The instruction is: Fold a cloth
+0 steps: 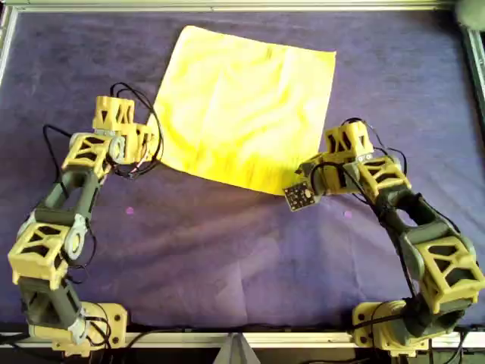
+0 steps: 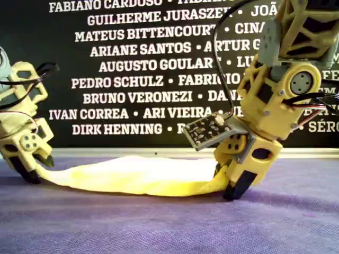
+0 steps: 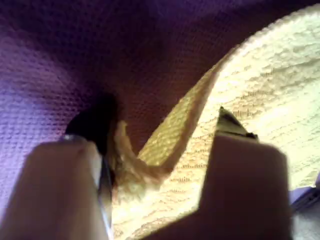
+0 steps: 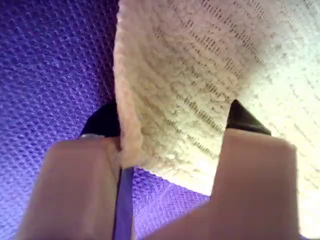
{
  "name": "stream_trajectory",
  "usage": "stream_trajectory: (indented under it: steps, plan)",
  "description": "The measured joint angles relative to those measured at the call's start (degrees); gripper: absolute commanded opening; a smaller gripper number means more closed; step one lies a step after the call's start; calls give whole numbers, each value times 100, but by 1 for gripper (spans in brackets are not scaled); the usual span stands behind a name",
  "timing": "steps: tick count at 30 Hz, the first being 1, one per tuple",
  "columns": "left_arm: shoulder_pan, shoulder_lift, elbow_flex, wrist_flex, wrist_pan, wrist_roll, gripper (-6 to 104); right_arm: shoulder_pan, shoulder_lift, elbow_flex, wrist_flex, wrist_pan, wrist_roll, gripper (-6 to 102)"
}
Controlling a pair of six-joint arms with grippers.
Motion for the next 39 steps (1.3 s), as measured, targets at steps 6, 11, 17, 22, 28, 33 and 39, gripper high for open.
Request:
stream_trajectory:
  steps: [6, 11, 17, 22, 28, 33, 39]
  plan:
    - [0, 0, 0, 0, 0, 0, 32, 0, 0, 0, 0, 0, 0, 15]
    - [-62, 9, 0, 0, -26, 0, 5, -9, 53, 0, 0, -123, 0, 9]
    - [-606, 334, 44, 53, -9, -62, -1, -35, 343, 9, 0, -439, 0, 7]
    - [-958, 861, 211, 62, 0, -9, -1, -70, 483, 9, 0, -492, 0, 7]
    - [-958, 1239, 729, 62, 0, -62, -1, -141, 483, 9, 0, -492, 0, 7]
    - [-958, 1670, 1424, 62, 0, 9, -1, -149, 483, 9, 0, -475, -26, 7]
    - [-958, 2188, 2083, 62, 0, 18, -1, -536, 483, 44, 0, -475, -53, 7]
